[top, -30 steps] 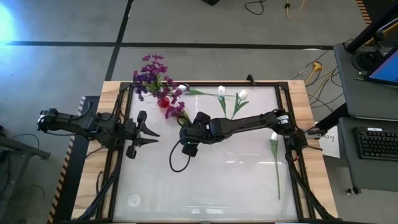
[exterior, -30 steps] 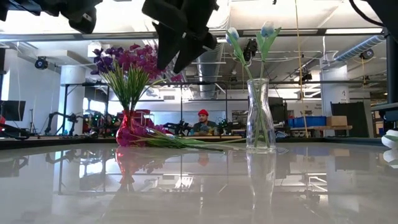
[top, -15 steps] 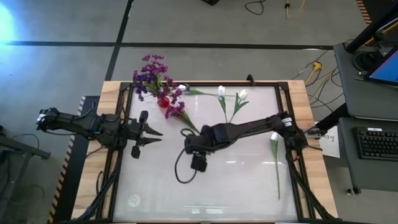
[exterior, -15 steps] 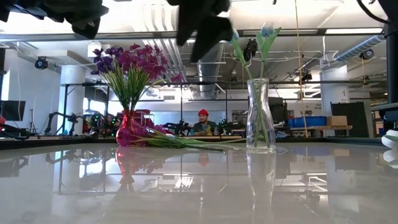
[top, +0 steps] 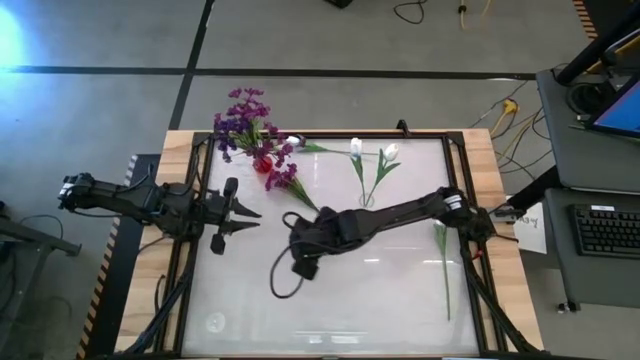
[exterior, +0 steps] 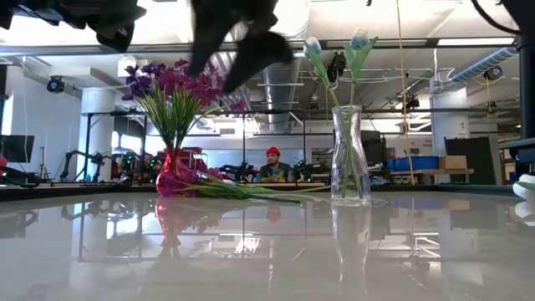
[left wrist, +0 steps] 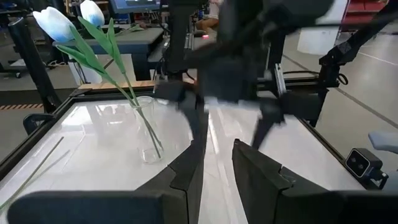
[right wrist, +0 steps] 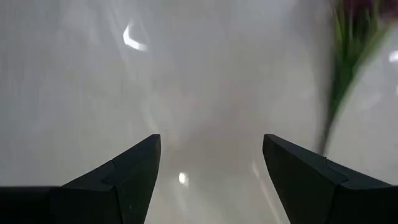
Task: Sort flowers into vase by color
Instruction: Put the light purple flower into the red vase
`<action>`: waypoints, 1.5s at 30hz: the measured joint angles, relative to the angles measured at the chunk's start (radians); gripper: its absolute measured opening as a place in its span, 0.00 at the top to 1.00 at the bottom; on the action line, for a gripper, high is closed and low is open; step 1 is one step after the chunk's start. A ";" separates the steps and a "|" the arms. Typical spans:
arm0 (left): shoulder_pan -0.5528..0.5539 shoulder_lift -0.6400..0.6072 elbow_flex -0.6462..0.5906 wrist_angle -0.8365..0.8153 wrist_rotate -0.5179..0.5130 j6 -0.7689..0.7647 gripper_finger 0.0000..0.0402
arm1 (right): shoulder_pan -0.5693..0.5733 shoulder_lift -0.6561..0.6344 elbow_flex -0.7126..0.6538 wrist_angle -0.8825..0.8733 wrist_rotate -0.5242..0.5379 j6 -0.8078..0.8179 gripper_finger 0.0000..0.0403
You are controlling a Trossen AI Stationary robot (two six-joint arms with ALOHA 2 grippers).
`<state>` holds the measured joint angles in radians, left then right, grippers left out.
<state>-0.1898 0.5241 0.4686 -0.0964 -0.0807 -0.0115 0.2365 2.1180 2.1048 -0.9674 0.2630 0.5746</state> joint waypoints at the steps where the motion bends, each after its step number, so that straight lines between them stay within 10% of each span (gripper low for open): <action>1: 0.000 0.002 0.000 0.001 0.000 -0.001 0.81 | -0.003 0.015 0.002 0.046 0.005 -0.017 0.32; 24: 0.000 -0.011 0.039 0.007 -0.071 -0.029 0.81 | -0.147 0.281 0.171 -0.093 0.380 0.003 0.32; 45: 0.002 -0.007 0.035 0.007 -0.122 -0.032 0.81 | -0.263 0.360 0.154 0.039 0.178 -0.092 0.40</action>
<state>-0.1879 0.5166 0.5041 -0.0891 -0.2032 -0.0433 -0.0264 2.4779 2.2587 -0.9281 0.4405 0.4824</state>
